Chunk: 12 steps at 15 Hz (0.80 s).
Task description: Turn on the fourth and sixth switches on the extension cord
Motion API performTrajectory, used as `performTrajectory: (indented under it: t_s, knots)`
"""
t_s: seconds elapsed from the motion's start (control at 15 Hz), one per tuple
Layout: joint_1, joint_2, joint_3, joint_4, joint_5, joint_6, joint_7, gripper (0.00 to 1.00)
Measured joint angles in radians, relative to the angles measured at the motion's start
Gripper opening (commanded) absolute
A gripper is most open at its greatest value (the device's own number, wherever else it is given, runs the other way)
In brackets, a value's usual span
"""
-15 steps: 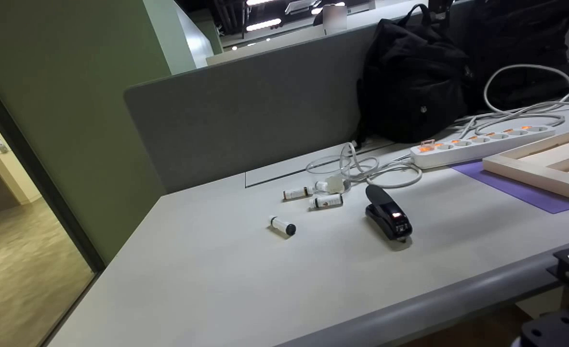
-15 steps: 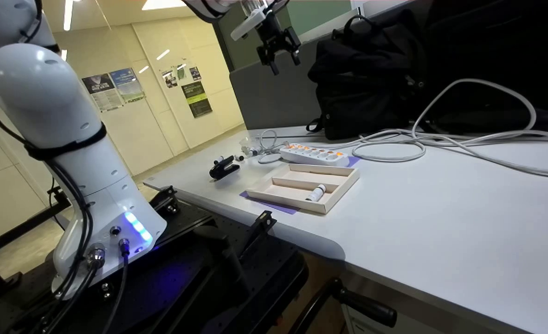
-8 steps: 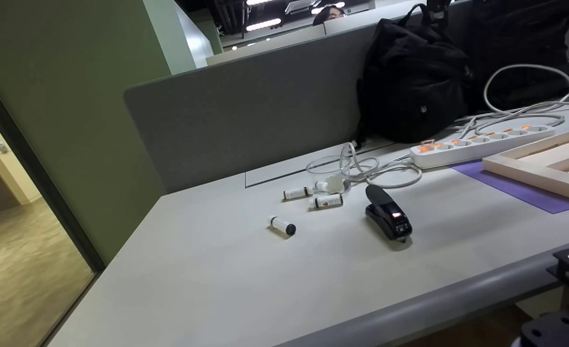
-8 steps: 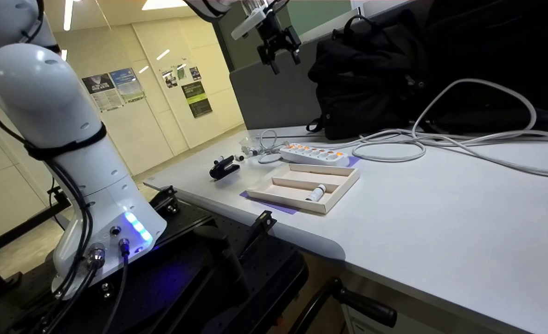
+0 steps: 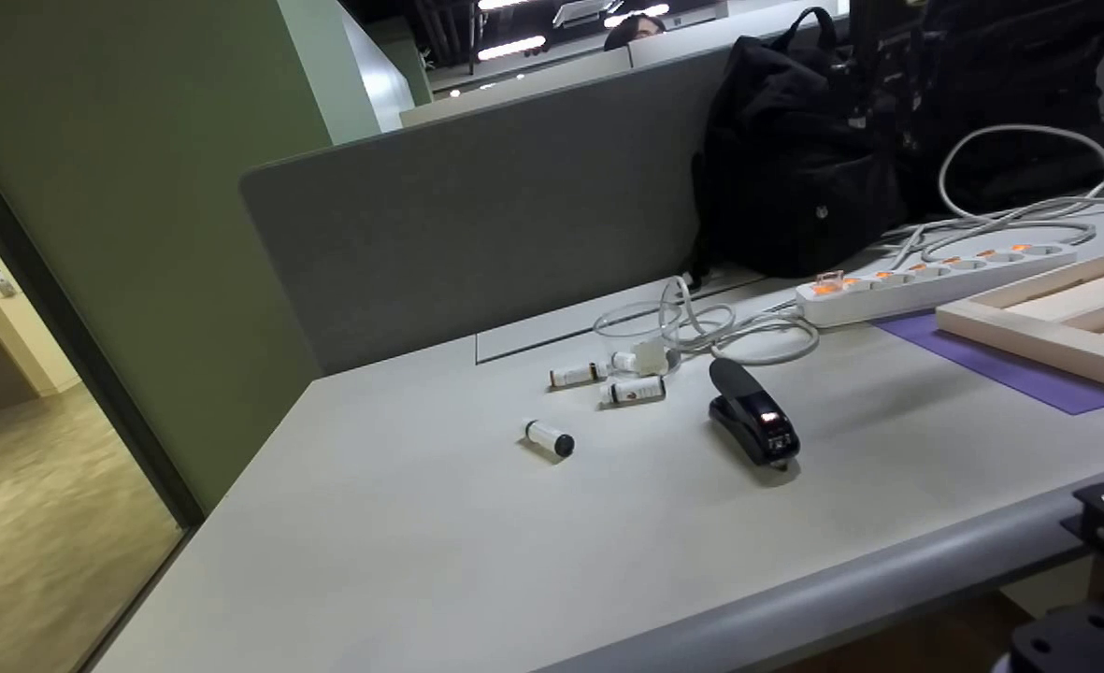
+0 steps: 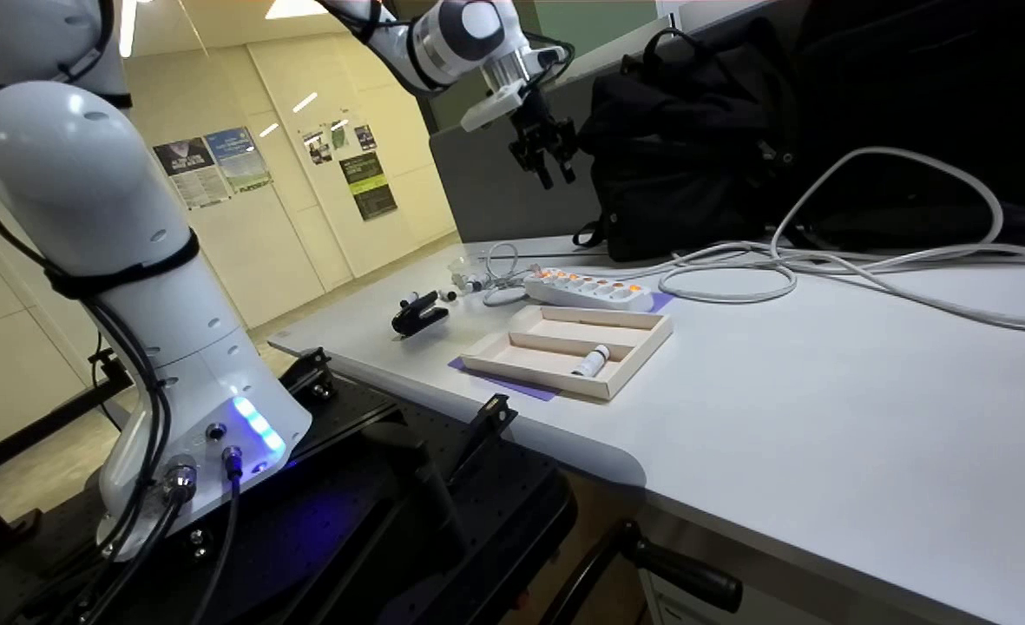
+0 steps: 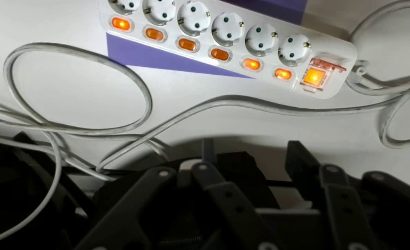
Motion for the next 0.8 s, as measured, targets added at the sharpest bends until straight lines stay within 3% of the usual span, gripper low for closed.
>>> performTrajectory:
  t_s: [0.27,0.8]
  knots:
    - [0.012,0.122,0.000,0.019,0.016,0.069,0.022,0.01]
    - [0.047,0.229,-0.037,0.093,0.015,-0.015,0.069,0.00]
